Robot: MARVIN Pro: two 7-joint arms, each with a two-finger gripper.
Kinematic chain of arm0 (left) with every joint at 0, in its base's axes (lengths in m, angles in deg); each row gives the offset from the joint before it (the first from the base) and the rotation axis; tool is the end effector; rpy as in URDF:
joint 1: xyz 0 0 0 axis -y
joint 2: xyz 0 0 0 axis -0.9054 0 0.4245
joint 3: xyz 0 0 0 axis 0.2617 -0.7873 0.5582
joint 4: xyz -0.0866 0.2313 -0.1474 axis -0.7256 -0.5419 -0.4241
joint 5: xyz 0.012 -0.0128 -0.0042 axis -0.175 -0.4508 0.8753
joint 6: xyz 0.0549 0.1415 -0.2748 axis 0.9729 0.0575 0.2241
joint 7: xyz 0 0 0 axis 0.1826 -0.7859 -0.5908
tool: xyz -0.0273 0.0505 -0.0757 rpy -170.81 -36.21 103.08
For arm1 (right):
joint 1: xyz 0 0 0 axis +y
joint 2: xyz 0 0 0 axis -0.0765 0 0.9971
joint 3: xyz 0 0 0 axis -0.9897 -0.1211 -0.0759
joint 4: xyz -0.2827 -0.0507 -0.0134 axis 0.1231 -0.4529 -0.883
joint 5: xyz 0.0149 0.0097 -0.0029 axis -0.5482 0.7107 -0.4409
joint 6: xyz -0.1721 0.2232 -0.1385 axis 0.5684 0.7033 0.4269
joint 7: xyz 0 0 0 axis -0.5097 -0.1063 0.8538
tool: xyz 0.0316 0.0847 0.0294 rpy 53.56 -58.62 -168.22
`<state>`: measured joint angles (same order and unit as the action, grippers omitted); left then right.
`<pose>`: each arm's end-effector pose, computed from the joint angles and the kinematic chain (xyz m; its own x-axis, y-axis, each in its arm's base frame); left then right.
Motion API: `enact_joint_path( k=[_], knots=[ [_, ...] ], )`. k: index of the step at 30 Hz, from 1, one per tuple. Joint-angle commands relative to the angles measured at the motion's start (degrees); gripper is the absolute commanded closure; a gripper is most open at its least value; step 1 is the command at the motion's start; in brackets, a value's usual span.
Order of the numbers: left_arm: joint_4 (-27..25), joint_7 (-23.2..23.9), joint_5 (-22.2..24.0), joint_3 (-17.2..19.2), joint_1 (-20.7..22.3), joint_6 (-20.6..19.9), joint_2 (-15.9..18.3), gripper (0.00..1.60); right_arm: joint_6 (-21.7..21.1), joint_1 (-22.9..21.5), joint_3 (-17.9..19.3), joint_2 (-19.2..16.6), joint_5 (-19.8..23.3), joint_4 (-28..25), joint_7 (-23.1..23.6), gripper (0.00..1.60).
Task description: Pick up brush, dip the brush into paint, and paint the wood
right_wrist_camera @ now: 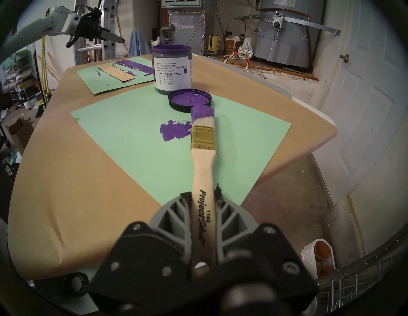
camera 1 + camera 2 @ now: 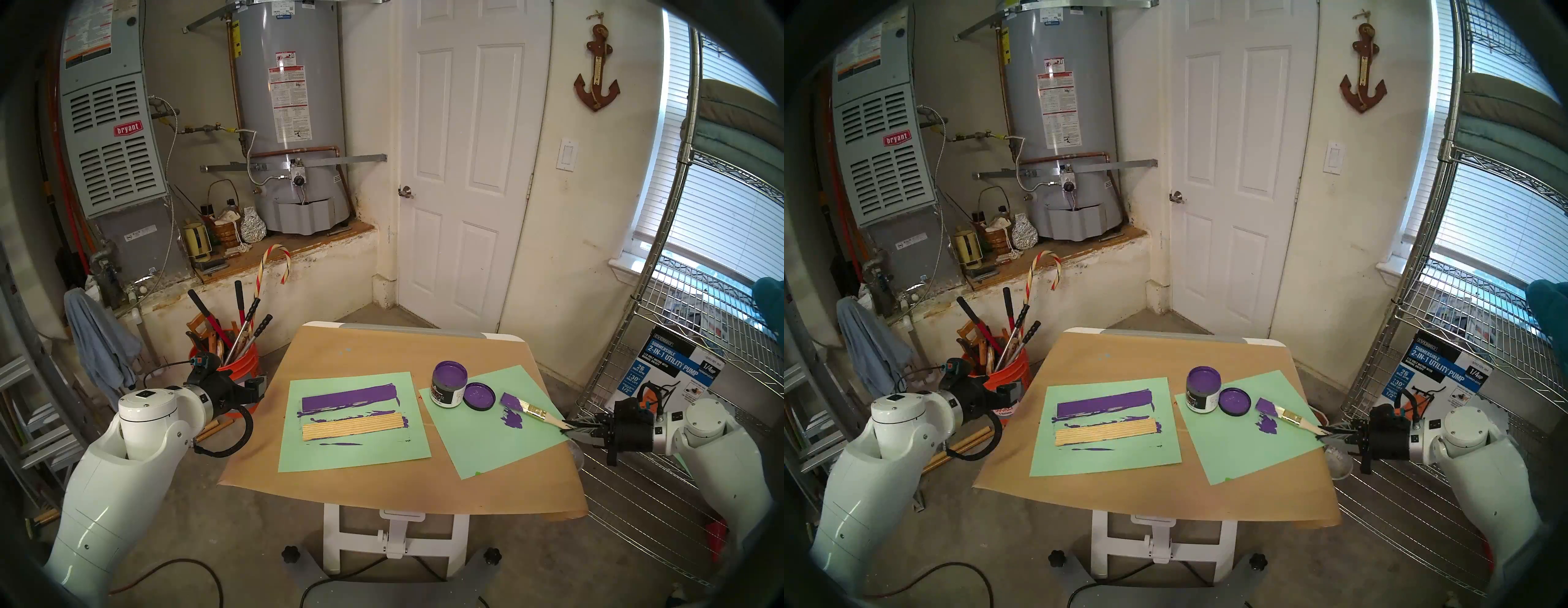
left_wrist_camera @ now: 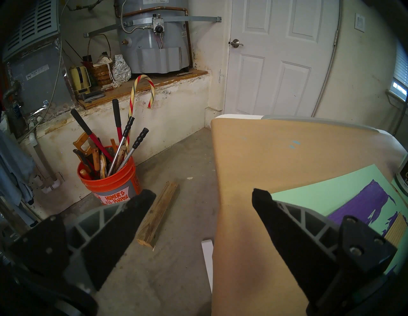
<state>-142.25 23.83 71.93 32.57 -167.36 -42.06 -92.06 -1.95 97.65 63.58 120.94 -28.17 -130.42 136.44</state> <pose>0.3643 0.1419 -0.2782 0.4805 -0.0141 0.8769 -0.0769 -0.9967 0.0261 0.3407 -0.2630 -0.3165 0.2285 0.4722 0.8514 0.8262 -0.5566 0.0870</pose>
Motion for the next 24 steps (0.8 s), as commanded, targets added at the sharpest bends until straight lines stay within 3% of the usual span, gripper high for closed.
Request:
enact_joint_path(
  k=[1, 17, 24],
  knots=[
    [-0.8, -0.1, 0.1, 0.5, 0.2, 0.1, 0.1, 0.00, 0.0, -0.5, 0.2, -0.1, 0.3, -1.2, 0.2, 1.23],
    [-0.8, -0.1, 0.1, 0.5, 0.2, 0.1, 0.1, 0.00, -0.3, -0.5, -0.4, 0.1, -0.5, -1.5, 0.0, 1.25],
    [-0.8, -0.1, 0.1, 0.5, 0.2, 0.1, 0.1, 0.00, -0.5, -0.5, -0.5, 0.2, -0.6, -1.5, 0.0, 1.17]
  ],
)
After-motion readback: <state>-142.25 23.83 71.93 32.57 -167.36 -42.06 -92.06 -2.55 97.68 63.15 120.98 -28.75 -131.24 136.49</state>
